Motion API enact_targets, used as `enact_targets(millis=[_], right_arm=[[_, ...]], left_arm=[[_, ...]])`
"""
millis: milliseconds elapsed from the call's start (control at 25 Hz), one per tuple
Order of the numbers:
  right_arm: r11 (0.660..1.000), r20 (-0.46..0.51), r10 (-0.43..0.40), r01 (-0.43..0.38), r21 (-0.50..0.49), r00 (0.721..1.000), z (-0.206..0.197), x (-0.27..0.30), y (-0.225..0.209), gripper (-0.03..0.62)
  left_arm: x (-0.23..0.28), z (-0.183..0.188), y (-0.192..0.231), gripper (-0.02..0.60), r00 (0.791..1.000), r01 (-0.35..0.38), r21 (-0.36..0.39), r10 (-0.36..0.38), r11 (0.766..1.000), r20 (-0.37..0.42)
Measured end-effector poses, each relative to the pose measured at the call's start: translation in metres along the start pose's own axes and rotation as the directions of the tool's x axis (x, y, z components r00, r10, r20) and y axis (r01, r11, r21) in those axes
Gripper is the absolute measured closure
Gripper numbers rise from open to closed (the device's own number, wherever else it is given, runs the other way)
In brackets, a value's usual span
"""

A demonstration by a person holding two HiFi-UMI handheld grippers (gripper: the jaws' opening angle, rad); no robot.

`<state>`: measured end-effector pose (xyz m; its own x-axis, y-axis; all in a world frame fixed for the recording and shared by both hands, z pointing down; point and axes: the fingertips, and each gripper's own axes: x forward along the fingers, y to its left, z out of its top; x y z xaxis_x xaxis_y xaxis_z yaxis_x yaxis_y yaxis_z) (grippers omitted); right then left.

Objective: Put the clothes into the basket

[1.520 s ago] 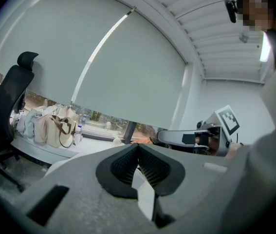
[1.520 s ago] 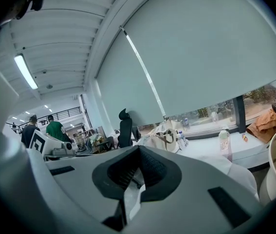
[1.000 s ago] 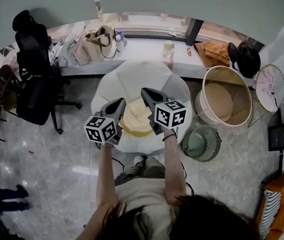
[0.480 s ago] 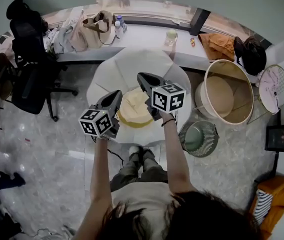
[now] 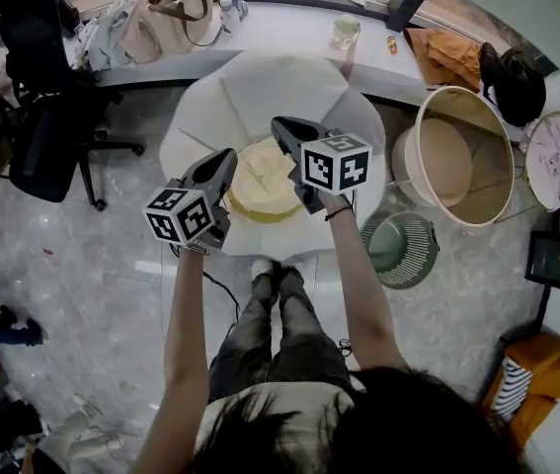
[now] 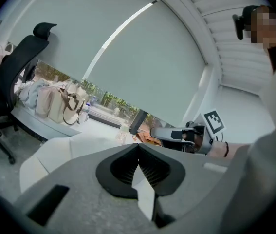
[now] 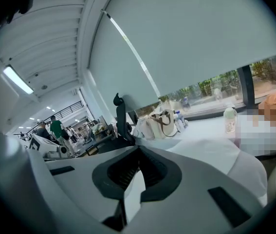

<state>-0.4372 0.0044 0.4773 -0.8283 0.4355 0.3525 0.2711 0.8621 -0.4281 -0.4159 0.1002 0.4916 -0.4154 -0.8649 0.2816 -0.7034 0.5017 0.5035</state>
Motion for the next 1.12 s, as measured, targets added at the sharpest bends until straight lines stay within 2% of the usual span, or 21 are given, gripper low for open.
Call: enact_targets(millis=[160,320,1120], right_arm=[[0.998,-0.026,-0.014,0.015,0.054,1.0,-0.033,0.007,-0.025,0.585],[0.997,-0.039,-0.018,0.021,0.079,0.999,-0.053,0.015,-0.037,0.585],[0.997,-0.165,-0.002,0.015,0.074,0.986,-0.147,0.057,-0.08,0.585]], left_arm=[[0.013,-0.038,0.01,0.571,0.998,-0.015,-0.047,0.012,0.999,-0.054],[0.018,-0.055,0.018,0.571,0.998,-0.021,-0.08,0.015,0.997,-0.066],[0.051,-0.124,0.059,0.571,0.99,-0.014,-0.096,0.001,0.995,-0.138]])
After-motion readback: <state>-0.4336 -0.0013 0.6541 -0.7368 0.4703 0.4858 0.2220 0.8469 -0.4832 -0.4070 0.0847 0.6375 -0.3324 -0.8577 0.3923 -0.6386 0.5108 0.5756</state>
